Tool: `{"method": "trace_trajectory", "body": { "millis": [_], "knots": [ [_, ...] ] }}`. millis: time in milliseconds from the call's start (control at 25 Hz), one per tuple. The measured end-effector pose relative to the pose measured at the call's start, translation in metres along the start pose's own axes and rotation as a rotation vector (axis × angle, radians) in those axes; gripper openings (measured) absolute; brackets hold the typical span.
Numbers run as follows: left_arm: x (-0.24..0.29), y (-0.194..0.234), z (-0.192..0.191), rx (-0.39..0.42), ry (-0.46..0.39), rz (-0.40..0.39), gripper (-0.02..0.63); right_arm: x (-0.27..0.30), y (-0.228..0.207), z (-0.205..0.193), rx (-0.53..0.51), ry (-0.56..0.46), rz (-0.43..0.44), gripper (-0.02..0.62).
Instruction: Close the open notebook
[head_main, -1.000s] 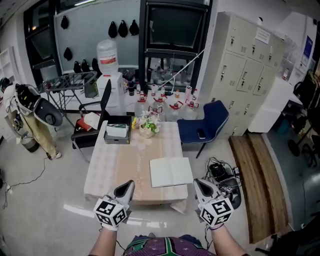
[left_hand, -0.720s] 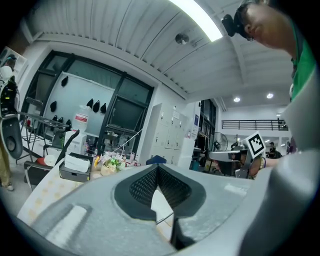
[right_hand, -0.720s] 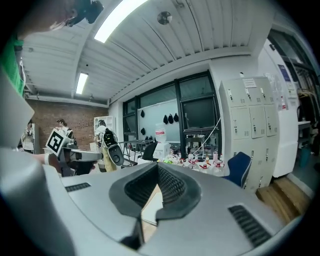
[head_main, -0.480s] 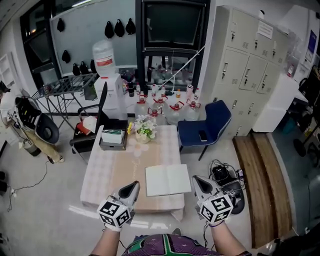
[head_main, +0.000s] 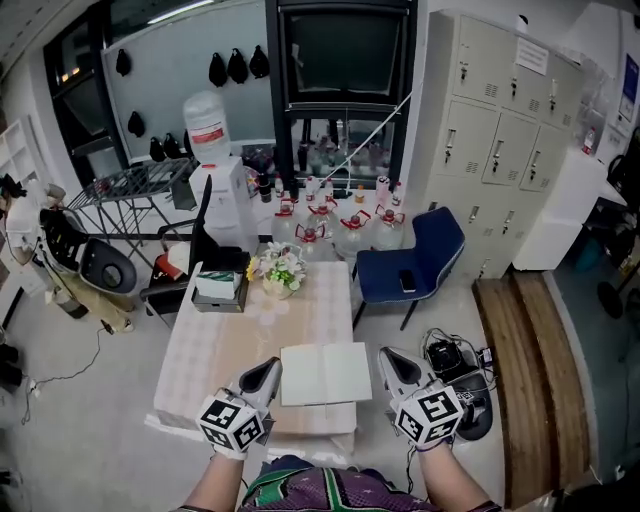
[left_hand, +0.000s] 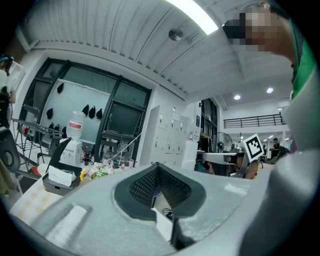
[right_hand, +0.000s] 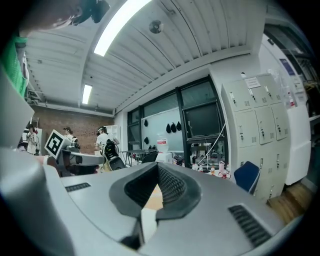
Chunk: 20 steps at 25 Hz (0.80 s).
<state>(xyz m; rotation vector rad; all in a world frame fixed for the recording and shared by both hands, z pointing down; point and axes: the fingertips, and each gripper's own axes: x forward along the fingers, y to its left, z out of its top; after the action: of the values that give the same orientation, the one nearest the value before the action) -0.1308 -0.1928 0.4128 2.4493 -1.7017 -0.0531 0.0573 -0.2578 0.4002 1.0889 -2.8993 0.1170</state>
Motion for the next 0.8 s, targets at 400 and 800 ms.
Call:
{"method": "trace_trajectory", "body": {
  "millis": [400, 800],
  "knots": [
    [0.029, 0.036, 0.006, 0.038, 0.025, -0.080, 0.017, 0.036, 0.002, -0.002, 0.004, 0.005, -0.035, 0.147],
    [0.038, 0.055, -0.009, 0.012, 0.027, -0.106, 0.017, 0.059, -0.003, -0.041, 0.012, 0.106, -0.031, 0.179]
  ]
}}
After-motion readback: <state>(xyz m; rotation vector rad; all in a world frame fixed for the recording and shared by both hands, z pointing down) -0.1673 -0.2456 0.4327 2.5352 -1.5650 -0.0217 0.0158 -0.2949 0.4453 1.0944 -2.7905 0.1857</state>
